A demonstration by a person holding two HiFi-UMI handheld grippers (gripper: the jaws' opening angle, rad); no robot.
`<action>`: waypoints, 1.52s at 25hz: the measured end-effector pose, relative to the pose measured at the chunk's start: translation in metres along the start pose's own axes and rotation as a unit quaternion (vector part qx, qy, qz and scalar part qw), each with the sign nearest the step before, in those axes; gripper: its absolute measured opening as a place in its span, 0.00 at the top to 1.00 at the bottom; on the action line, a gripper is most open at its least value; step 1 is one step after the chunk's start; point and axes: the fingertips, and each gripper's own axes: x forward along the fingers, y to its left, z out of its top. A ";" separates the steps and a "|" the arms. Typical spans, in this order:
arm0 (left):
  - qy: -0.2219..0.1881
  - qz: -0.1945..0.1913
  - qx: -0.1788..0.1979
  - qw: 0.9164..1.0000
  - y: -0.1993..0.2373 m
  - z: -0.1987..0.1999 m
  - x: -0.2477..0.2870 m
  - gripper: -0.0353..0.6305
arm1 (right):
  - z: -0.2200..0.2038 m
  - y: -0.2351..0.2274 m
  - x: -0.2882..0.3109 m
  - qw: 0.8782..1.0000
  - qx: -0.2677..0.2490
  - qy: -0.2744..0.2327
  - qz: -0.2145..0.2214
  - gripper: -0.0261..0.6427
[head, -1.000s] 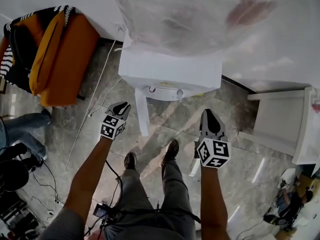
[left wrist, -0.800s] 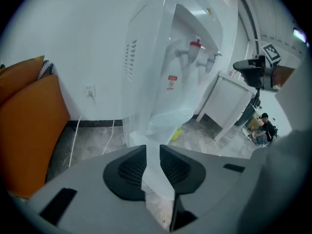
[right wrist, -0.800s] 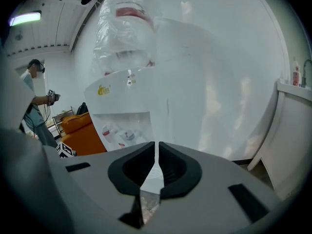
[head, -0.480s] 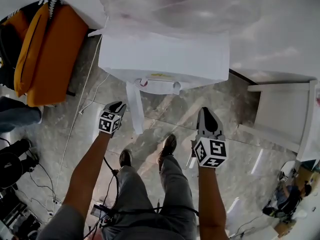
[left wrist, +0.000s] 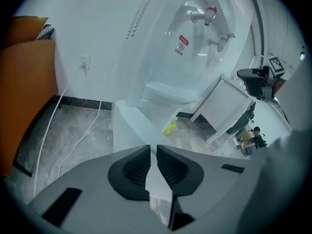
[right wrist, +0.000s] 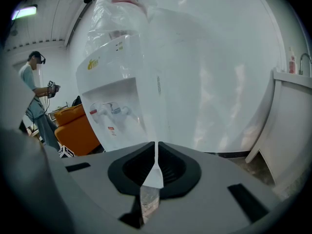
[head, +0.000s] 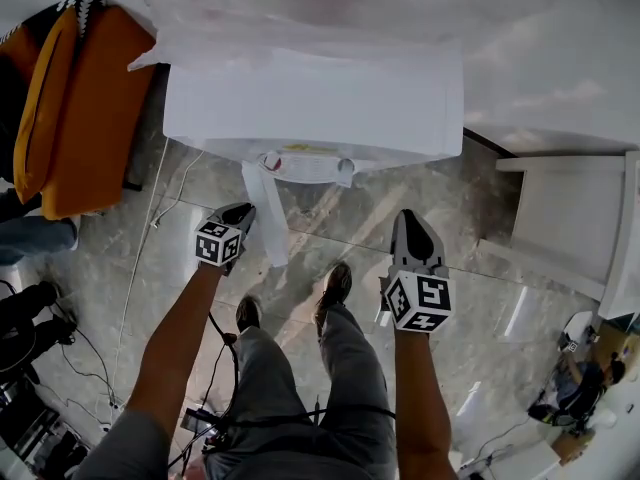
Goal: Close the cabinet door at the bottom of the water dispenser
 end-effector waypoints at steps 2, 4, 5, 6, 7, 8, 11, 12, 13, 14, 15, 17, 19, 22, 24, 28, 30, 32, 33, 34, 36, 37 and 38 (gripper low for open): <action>-0.004 -0.009 -0.002 1.000 -0.007 0.002 0.004 0.88 | -0.001 -0.002 0.001 1.000 0.003 0.000 0.000 0.92; -0.010 -0.016 0.000 1.000 -0.015 0.004 0.010 0.88 | -0.001 -0.004 0.002 1.000 0.005 0.000 -0.001 0.92; -0.012 -0.020 0.000 1.000 -0.018 0.007 0.013 0.88 | -0.001 -0.006 0.002 1.000 0.005 0.001 -0.001 0.92; -0.016 -0.023 -0.001 1.000 -0.022 0.009 0.017 0.88 | -0.001 -0.008 0.003 1.000 0.006 0.000 -0.002 0.92; -0.019 -0.025 -0.001 0.999 -0.025 0.012 0.021 0.88 | -0.001 -0.010 0.004 1.000 0.007 0.000 -0.003 0.92; -0.023 -0.027 -0.002 0.999 -0.028 0.015 0.026 0.88 | 0.000 -0.013 0.005 1.000 0.007 0.001 -0.004 0.92; -0.036 -0.028 -0.002 0.999 -0.036 0.027 0.038 0.88 | 0.001 -0.023 0.006 1.000 0.005 0.003 -0.007 0.92; -0.039 -0.026 0.000 0.999 -0.039 0.030 0.042 0.88 | 0.002 -0.027 0.005 1.000 0.004 0.003 -0.009 0.92; -0.042 -0.023 0.001 0.999 -0.041 0.034 0.046 0.88 | 0.002 -0.031 0.005 1.000 0.004 0.004 -0.011 0.92; -0.046 -0.021 0.003 0.999 -0.043 0.038 0.050 0.88 | 0.003 -0.034 0.005 1.000 0.003 0.004 -0.012 0.92; -0.050 -0.020 0.005 0.999 -0.044 0.042 0.053 0.88 | 0.003 -0.038 0.005 1.000 0.003 0.004 -0.013 0.92; -0.057 -0.018 0.009 0.998 -0.047 0.052 0.061 0.89 | 0.003 -0.043 0.006 1.000 0.002 0.004 -0.015 0.92; -0.064 -0.016 0.010 0.998 -0.048 0.062 0.070 0.89 | 0.003 -0.048 0.009 1.000 0.001 0.005 -0.016 0.92; -0.070 -0.011 0.001 0.997 -0.047 0.076 0.083 0.88 | 0.003 -0.053 0.014 1.000 0.001 0.008 -0.016 0.92; -0.071 -0.002 -0.007 0.997 -0.043 0.082 0.087 0.88 | 0.005 -0.054 0.016 1.000 0.001 0.009 -0.015 0.92; -0.062 0.008 -0.011 0.998 -0.042 0.081 0.089 0.88 | 0.011 -0.053 0.018 1.000 0.001 0.007 -0.011 0.92; -0.054 0.007 -0.015 0.998 -0.045 0.077 0.086 0.88 | 0.015 -0.053 0.018 1.000 0.001 0.007 -0.009 0.92; -0.045 0.005 -0.014 0.999 -0.050 0.074 0.079 0.88 | 0.020 -0.050 0.017 1.000 0.002 0.007 -0.006 0.92; -0.041 0.003 -0.013 0.999 -0.052 0.073 0.073 0.88 | 0.024 -0.048 0.016 1.000 0.002 0.006 -0.004 0.92; -0.037 0.002 -0.013 0.999 -0.055 0.073 0.066 0.88 | 0.028 -0.045 0.014 1.000 0.003 0.004 -0.002 0.92; -0.030 0.000 -0.021 0.999 -0.062 0.075 0.051 0.88 | 0.040 -0.039 0.009 1.000 0.005 0.000 0.002 0.92; -0.027 -0.001 -0.026 0.999 -0.064 0.078 0.042 0.88 | 0.047 -0.035 0.006 1.000 0.006 -0.002 0.003 0.92; -0.025 -0.001 -0.029 0.999 -0.067 0.082 0.032 0.88 | 0.055 -0.031 0.003 1.000 0.007 -0.006 0.004 0.92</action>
